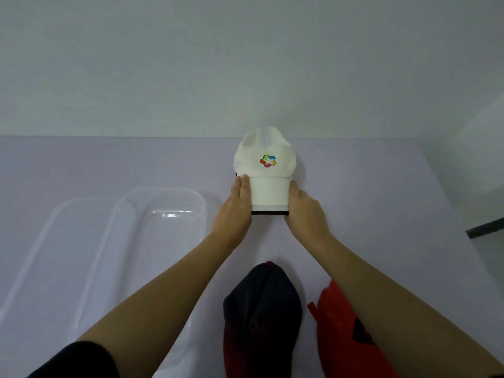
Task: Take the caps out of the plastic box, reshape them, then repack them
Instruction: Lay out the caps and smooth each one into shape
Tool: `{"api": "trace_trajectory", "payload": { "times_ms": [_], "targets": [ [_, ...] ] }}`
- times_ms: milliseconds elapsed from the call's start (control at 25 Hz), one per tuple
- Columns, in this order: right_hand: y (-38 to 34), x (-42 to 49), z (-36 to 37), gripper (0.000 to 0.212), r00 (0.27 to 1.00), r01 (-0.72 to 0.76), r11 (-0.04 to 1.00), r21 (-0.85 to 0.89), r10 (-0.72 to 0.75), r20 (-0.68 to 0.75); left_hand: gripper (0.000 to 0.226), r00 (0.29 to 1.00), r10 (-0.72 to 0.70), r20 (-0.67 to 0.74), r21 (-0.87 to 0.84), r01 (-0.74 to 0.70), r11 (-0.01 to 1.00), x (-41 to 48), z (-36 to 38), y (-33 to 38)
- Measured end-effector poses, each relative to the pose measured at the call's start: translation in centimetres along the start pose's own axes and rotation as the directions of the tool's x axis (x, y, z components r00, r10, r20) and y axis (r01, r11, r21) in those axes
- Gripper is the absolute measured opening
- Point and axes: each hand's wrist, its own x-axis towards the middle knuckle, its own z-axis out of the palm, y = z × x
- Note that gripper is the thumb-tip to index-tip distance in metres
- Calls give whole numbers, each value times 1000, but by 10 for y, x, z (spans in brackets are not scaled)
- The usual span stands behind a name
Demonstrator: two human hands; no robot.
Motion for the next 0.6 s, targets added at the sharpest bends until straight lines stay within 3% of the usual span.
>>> {"api": "trace_trajectory", "payload": {
  "times_ms": [120, 200, 280, 360, 480, 600],
  "targets": [
    [-16, -4, -5, 37, 998, -61, 954, 293, 52, 39, 61, 995, -27, -93, -271, 1, 963, 4, -8, -2],
    [-28, -4, -7, 34, 990, -138, 888, 438, 124, 59, 55, 990, -102, -95, -532, 36, 846, 0, -13, 13],
    [-33, -2, -9, 32, 984, -174, 836, 521, 173, 50, 50, 985, -165, -56, -687, 82, 722, -5, -15, 26],
    [-27, -4, -14, 36, 989, -140, 867, 478, 141, 33, 51, 987, -154, -36, -657, 93, 748, -7, -19, 25],
    [-13, -11, -19, 45, 999, -42, 957, 288, 32, 37, 68, 996, -32, 85, -386, 63, 921, -7, -27, 17],
    [-16, -16, -18, 66, 999, 16, 921, 390, -33, 36, 79, 986, -75, 148, -262, 112, 959, -16, -30, 31]
  ]
}}
